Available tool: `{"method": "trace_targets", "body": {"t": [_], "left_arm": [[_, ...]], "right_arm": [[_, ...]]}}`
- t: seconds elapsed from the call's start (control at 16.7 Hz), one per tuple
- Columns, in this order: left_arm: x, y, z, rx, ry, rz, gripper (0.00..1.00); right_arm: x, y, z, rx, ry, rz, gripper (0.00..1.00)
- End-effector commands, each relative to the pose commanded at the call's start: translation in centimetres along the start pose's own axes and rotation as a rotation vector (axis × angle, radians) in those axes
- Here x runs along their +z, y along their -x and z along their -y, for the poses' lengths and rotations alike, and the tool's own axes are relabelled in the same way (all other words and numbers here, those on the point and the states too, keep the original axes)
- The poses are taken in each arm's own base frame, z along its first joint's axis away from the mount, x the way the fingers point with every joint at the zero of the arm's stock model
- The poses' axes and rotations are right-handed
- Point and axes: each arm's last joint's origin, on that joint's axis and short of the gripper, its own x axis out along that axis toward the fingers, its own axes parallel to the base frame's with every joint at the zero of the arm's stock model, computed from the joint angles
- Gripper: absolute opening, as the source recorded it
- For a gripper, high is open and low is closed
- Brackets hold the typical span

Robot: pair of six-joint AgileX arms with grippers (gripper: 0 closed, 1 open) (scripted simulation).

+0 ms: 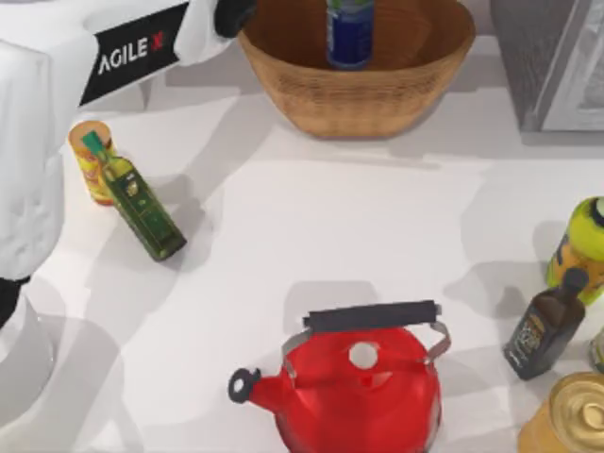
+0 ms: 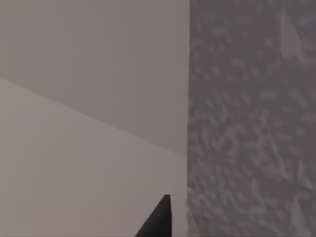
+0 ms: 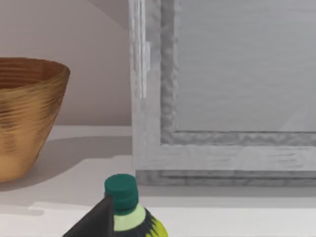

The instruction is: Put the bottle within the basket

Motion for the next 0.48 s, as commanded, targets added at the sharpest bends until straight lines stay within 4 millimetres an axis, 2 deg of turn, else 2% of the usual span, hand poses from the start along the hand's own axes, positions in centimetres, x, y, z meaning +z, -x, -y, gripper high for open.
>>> {"method": "trace_targets", "body": {"t": [0.12,0.48], "left_arm": [[0.00,0.00,0.00,0.000,0.000,0.000,0.98],[0.00,0.00,0.00,0.000,0.000,0.000,1.00]], "right_arm": [[0.00,0.00,0.00,0.000,0.000,0.000,1.00],[0.00,0.00,0.00,0.000,0.000,0.000,1.00]]}}
